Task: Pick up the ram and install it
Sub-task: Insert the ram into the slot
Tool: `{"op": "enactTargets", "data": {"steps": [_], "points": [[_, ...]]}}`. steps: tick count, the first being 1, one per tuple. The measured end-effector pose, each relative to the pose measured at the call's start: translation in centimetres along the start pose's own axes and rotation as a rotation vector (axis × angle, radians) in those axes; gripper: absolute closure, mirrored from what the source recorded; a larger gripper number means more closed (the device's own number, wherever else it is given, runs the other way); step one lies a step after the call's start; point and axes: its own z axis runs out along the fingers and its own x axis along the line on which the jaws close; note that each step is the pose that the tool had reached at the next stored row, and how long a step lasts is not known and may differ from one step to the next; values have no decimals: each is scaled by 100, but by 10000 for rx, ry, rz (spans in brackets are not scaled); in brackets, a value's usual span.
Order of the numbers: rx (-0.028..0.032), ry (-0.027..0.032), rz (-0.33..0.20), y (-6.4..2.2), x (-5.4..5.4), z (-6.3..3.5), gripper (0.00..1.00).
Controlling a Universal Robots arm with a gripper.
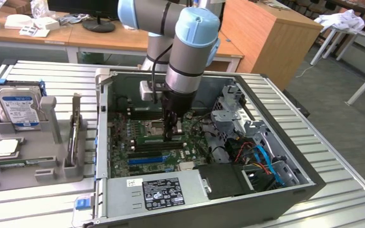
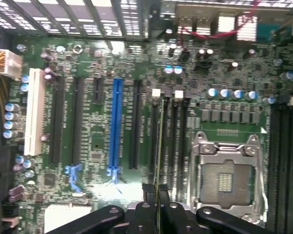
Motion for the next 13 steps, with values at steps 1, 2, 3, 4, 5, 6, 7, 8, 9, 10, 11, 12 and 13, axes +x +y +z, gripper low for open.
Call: {"op": "enactTargets", "data": {"steps": [1, 2, 3, 4, 5, 6, 7, 8, 9, 10, 11, 12, 13], "points": [[1, 2, -1, 0, 10, 0, 87], [-1, 2, 0, 1, 10, 0, 87], [-1, 2, 0, 1, 10, 0, 87], [0, 2, 1, 1, 10, 0, 87], [1, 1, 4, 4, 10, 0, 87], [2, 0, 18, 12, 9, 2, 87], [4, 0, 25, 15, 9, 2, 87], [3, 1, 27, 15, 9, 2, 87], [3, 2, 27, 15, 10, 2, 87], [3, 1, 28, 15, 10, 2, 87], [3, 0, 28, 16, 10, 7, 87], [3, 2, 28, 15, 10, 17, 87], [2, 2, 28, 15, 10, 30, 87]]}}
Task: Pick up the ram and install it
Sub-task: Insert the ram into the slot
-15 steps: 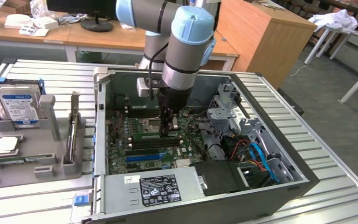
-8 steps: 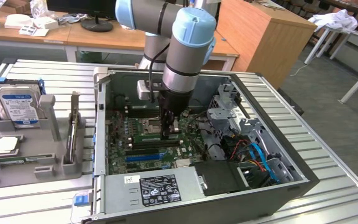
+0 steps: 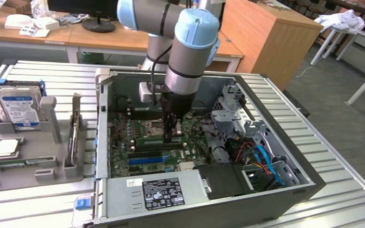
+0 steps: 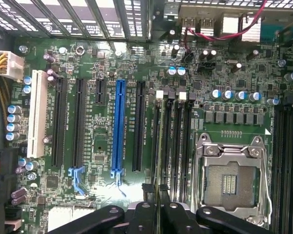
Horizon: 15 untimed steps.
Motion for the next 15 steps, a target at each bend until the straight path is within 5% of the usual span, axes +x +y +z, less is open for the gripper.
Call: {"op": "enactTargets", "data": {"steps": [15], "points": [[1, -1, 0, 12, -2, 35, 87]]}}
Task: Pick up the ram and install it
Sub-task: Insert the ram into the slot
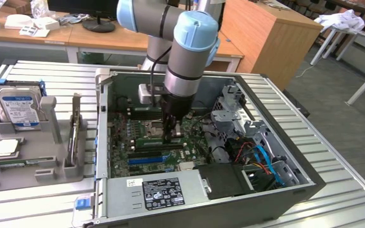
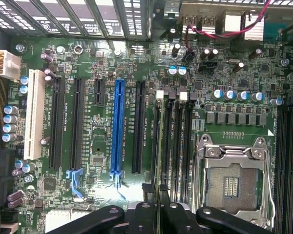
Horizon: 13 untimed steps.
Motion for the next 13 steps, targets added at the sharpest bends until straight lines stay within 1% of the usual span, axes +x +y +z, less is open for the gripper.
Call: {"op": "enactTargets", "data": {"steps": [13], "points": [[-1, 7, -61, 2, 0, 0, 87]]}}
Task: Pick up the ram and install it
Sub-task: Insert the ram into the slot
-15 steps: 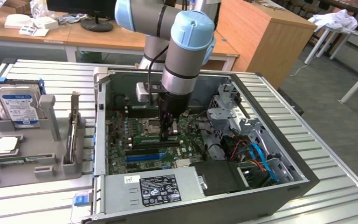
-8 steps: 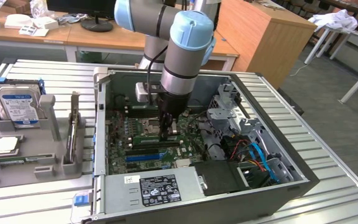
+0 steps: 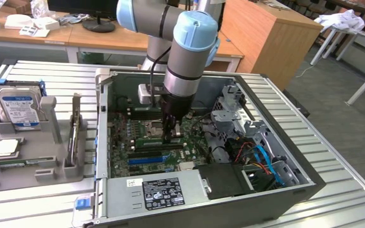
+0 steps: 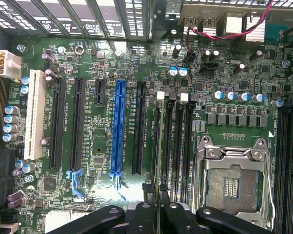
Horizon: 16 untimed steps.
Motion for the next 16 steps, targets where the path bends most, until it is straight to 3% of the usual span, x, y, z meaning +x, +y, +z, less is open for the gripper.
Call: {"op": "enactTargets", "data": {"steps": [16], "points": [[-1, 2, -1, -1, 0, 31, 87]]}}
